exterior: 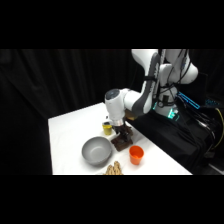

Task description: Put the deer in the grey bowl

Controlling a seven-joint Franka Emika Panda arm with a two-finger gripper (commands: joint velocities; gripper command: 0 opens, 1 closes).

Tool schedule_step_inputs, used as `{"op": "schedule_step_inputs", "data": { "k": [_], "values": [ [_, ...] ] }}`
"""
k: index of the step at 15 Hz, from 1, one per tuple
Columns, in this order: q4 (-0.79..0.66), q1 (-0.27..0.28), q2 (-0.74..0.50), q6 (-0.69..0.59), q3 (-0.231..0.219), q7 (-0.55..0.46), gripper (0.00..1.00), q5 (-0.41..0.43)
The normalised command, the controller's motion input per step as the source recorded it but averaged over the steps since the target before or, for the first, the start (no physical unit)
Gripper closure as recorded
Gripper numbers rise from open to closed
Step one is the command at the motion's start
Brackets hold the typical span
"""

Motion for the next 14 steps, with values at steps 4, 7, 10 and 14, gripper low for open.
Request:
{"op": "schedule_step_inputs", "data": {
  "k": [4, 7, 10, 14],
  "values": [
    [0.0, 0.034, 0.04, 0.16, 0.025, 0.02, 0.52, 0.052],
    [0.01, 0.022, 0.03, 0.14, 0.022, -0.01, 0.76, 0.065],
    [0.01, 0.009, 0.02, 0.1, 0.026, -0.03, 0.95, 0.075],
    [-0.01, 0.015, -0.08, 0.01, 0.009, -0.02, 0.93, 0.058]
  ]
}}
